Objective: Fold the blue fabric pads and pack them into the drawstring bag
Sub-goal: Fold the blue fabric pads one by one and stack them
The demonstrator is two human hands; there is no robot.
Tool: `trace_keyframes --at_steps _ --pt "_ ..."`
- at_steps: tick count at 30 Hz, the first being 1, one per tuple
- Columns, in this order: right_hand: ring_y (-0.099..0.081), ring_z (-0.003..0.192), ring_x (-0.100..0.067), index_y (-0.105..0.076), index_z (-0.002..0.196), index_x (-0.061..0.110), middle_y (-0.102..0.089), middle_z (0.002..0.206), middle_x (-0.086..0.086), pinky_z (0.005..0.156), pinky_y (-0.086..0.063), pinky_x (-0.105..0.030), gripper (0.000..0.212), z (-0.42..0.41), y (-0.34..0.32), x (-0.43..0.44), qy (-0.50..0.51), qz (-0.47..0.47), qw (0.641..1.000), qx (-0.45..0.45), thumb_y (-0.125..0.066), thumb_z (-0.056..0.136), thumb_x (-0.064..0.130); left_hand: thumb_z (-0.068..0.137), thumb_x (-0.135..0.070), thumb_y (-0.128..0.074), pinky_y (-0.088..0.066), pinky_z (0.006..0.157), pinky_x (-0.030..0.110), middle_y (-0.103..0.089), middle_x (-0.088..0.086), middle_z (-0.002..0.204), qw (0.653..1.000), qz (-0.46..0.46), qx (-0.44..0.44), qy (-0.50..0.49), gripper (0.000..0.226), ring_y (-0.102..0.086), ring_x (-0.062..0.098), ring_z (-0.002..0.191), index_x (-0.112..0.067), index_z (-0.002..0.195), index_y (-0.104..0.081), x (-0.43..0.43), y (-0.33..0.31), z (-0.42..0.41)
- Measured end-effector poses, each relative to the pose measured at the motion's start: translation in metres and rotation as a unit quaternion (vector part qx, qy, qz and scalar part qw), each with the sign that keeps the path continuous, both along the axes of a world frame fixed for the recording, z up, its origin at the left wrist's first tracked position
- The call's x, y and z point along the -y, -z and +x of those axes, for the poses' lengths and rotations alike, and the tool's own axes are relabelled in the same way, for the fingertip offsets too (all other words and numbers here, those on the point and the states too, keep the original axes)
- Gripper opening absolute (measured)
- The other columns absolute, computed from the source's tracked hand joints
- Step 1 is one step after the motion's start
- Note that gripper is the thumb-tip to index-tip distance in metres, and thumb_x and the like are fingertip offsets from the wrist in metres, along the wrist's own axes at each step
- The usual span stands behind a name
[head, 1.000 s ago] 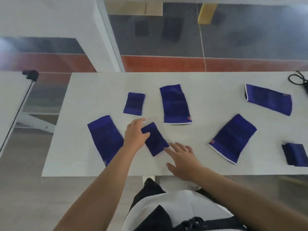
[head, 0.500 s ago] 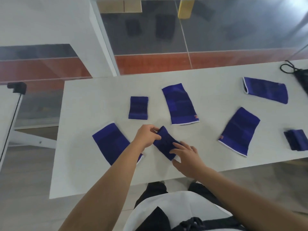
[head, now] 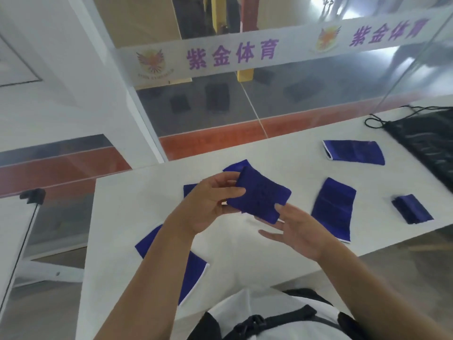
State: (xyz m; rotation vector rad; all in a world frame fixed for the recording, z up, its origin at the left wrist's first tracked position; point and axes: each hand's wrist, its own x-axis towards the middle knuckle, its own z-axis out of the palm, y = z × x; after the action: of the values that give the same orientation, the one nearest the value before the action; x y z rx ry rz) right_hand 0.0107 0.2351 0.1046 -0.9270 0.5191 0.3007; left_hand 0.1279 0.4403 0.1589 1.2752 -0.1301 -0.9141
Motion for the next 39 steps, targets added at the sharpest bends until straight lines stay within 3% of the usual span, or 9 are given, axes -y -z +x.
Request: trace_keyframes --at_steps 4,10,15,19,22,27,31,35,39 --pt "-0.068 0.113 -0.033 -0.069 0.121 0.007 -0.071 0.123 -0.014 0.1 -0.053 -0.049 0.029 0.003 -0.024 0.002 0.051 -0.075 0.996 0.009 -0.063 0.092 0.007 0.09 -0.007 -0.069 -0.059 0.085 0.036 -0.074 0.011 0.117 0.996 0.047 0.026 -0.068 0.033 -0.07 0.031 0.111 -0.011 0.122 -0.068 -0.006 0.003 -0.003" --pt "-0.075 0.095 -0.031 -0.073 0.112 0.007 -0.077 0.105 -0.013 0.076 -0.06 -0.037 0.022 0.001 -0.043 0.0 0.089 -0.211 0.973 0.025 -0.065 0.092 0.006 0.089 -0.009 -0.071 -0.058 0.069 0.02 -0.077 0.005 0.105 0.979 0.131 0.07 -0.14 0.027 -0.073 0.024 0.1 -0.015 0.115 -0.071 0.008 0.001 -0.021" --pt "-0.076 0.086 -0.026 -0.075 0.104 0.007 -0.079 0.093 -0.009 0.069 -0.062 -0.034 0.016 0.001 -0.061 0.006 0.134 -0.282 0.95 0.035 -0.065 0.092 0.004 0.089 -0.011 -0.072 -0.06 0.075 0.025 -0.076 -0.003 0.099 0.938 0.2 0.235 -0.159 0.025 -0.072 0.016 0.091 -0.016 0.114 -0.072 0.037 -0.014 -0.031" --pt "-0.077 0.074 -0.019 -0.073 0.092 0.014 -0.079 0.084 -0.007 0.058 -0.061 -0.028 0.015 -0.001 -0.077 0.012 0.175 -0.299 0.937 0.051 -0.068 0.089 0.0 0.088 -0.014 -0.075 -0.053 0.071 0.009 -0.072 -0.014 0.09 0.894 0.207 0.375 -0.133 0.023 -0.069 0.004 0.08 -0.018 0.111 -0.072 0.07 -0.023 -0.048" --pt "-0.077 0.084 -0.026 -0.074 0.103 0.008 -0.079 0.091 -0.011 0.07 -0.064 -0.039 0.017 -0.003 -0.088 0.017 0.186 -0.268 0.943 0.062 -0.065 0.091 0.0 0.089 -0.017 -0.074 -0.049 0.072 0.002 -0.071 -0.013 0.101 0.866 0.209 0.436 -0.125 0.025 -0.067 0.003 0.082 -0.02 0.114 -0.073 0.091 -0.026 -0.06" --pt "-0.076 0.091 -0.027 -0.075 0.107 0.008 -0.079 0.096 -0.01 0.082 -0.062 -0.048 0.022 -0.01 -0.1 0.03 0.204 -0.23 0.948 0.076 -0.057 0.096 0.002 0.093 -0.019 -0.069 -0.053 0.081 0.01 -0.071 -0.009 0.111 0.866 0.173 0.453 -0.12 0.029 -0.069 0.008 0.092 -0.022 0.121 -0.071 0.113 -0.028 -0.069" --pt "-0.075 0.096 -0.03 -0.073 0.111 0.01 -0.078 0.103 -0.011 0.087 -0.06 -0.05 0.019 -0.017 -0.1 0.043 0.212 -0.205 0.952 0.086 -0.066 0.093 0.011 0.094 -0.023 -0.067 -0.05 0.081 0.005 -0.068 -0.015 0.112 0.862 0.167 0.468 -0.102 0.028 -0.068 0.007 0.093 -0.023 0.122 -0.069 0.131 -0.026 -0.075" --pt "-0.076 0.092 -0.031 -0.073 0.11 0.009 -0.078 0.102 -0.01 0.082 -0.062 -0.045 0.02 -0.04 -0.089 0.071 0.247 -0.208 0.945 0.059 -0.07 0.09 0.006 0.098 -0.015 -0.061 -0.051 0.077 0.005 -0.063 -0.021 0.107 0.895 0.15 0.42 -0.031 0.024 -0.066 0.001 0.093 -0.023 0.117 -0.072 0.159 -0.019 -0.085" --pt "-0.077 0.085 -0.029 -0.071 0.108 0.006 -0.077 0.102 -0.014 0.072 -0.063 -0.04 0.022 -0.069 -0.07 0.115 0.259 -0.209 0.943 -0.008 -0.071 0.087 0.002 0.098 -0.015 -0.06 -0.052 0.072 0.007 -0.067 -0.02 0.106 0.923 0.163 0.348 -0.018 0.028 -0.066 0.002 0.096 -0.043 0.099 -0.065 0.191 -0.012 -0.097"
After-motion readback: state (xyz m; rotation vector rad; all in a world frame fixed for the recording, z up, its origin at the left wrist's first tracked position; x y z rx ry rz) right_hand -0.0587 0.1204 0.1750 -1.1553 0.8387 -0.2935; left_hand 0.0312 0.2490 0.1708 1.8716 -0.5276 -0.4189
